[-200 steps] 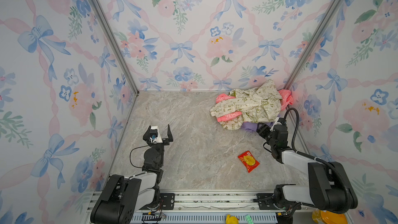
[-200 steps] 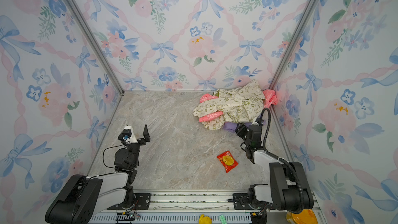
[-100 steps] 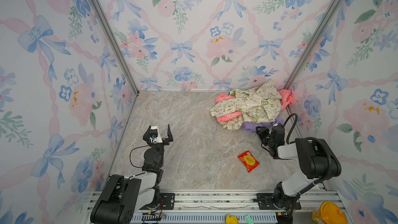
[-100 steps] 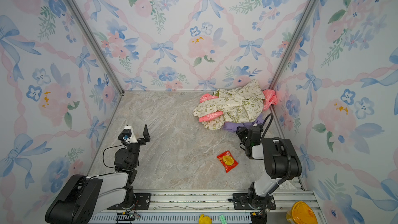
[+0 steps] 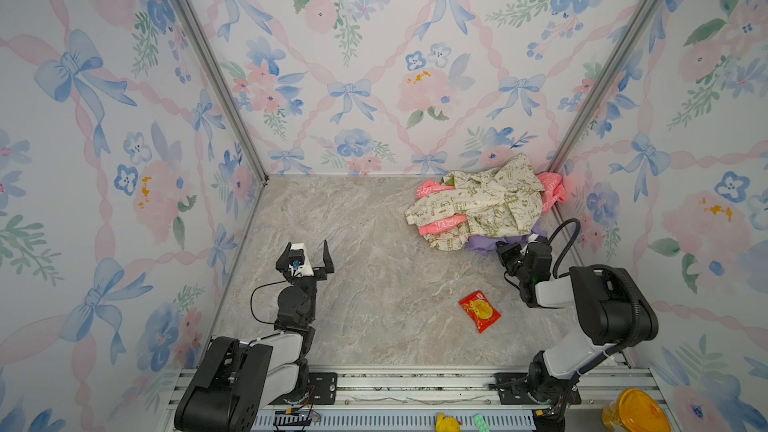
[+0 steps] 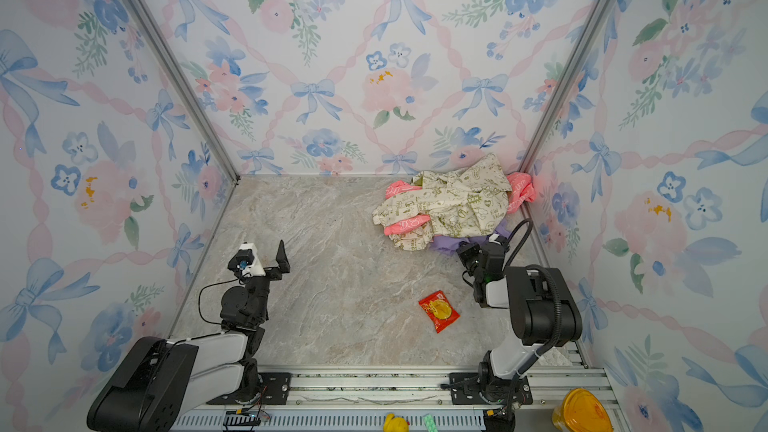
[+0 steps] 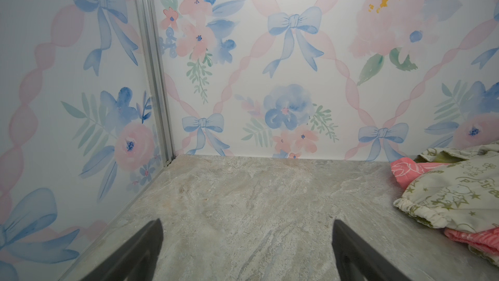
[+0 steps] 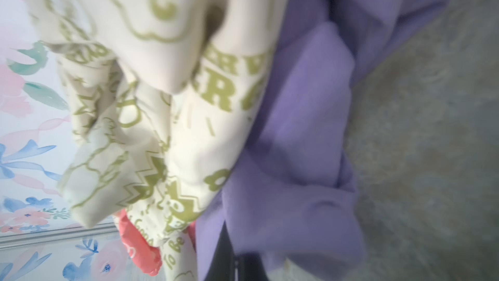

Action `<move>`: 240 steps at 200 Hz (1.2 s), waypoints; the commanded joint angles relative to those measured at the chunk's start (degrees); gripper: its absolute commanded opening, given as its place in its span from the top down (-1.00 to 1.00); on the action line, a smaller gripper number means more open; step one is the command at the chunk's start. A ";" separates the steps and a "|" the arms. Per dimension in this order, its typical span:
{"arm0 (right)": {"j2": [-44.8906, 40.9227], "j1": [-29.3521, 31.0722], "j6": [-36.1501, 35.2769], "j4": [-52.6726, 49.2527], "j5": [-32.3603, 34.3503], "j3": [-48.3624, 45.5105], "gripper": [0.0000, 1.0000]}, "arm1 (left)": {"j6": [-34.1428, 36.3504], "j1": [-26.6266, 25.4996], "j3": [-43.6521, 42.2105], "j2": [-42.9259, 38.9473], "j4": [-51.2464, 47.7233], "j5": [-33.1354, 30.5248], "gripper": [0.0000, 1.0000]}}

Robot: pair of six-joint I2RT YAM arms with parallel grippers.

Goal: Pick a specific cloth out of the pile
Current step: 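Lower the right gripper onto the purple cloth under the cream sheet and grasp it, then lift the purple cloth with the right gripper while the left arm rises toward it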

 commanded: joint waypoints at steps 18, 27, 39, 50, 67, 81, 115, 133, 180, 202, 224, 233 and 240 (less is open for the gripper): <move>-10.67 1.48 -4.26 -9.15 2.91 2.27 1.00 | -1.93 -0.40 -0.55 -1.78 0.27 0.80 -0.96; -13.38 2.42 -5.67 -12.70 3.71 3.44 1.00 | -2.25 -0.49 -0.26 -2.21 -0.21 1.31 -0.96; -16.94 3.78 -8.03 -17.68 4.57 5.33 1.00 | -2.08 -1.02 0.59 -3.11 -2.00 1.28 -0.96; -20.12 4.99 -10.16 -20.90 5.43 6.63 1.00 | -2.33 -2.36 2.04 -5.00 -6.15 0.19 -0.96; -25.14 6.59 -12.72 -25.40 7.20 8.49 1.00 | -4.57 -6.09 6.09 -9.14 -16.13 -4.95 -0.96; -28.25 7.49 -14.98 -29.52 8.01 10.92 1.00 | -6.06 -9.29 9.63 -12.27 -23.13 -6.93 -0.96; -31.96 9.04 -19.22 -37.21 7.69 17.69 1.00 | -10.76 -13.83 19.34 -17.73 -39.01 -7.11 -0.96; -33.00 9.04 -20.36 -41.01 6.78 21.02 1.00 | -13.88 -14.07 24.41 -19.39 -46.81 -2.58 -0.96; -34.29 9.06 -20.92 -48.55 3.83 27.66 1.00 | -18.97 -14.08 36.47 -24.34 -64.43 8.28 -0.96; -34.17 9.05 -21.89 -54.74 3.03 32.34 1.00 | -15.79 -14.07 43.17 -25.81 -71.06 8.46 -0.96; -33.56 9.03 -22.52 -58.20 1.34 36.55 1.00 | -11.70 -14.00 48.34 -25.29 -74.88 8.64 -0.96; -33.37 9.01 -22.74 -58.70 0.19 37.80 1.00 | -10.61 -14.03 50.19 -24.49 -75.96 9.80 -0.96; -33.14 8.98 -23.12 -59.09 -0.83 38.80 1.00 | -10.20 -14.03 51.56 -23.61 -76.69 11.05 -0.96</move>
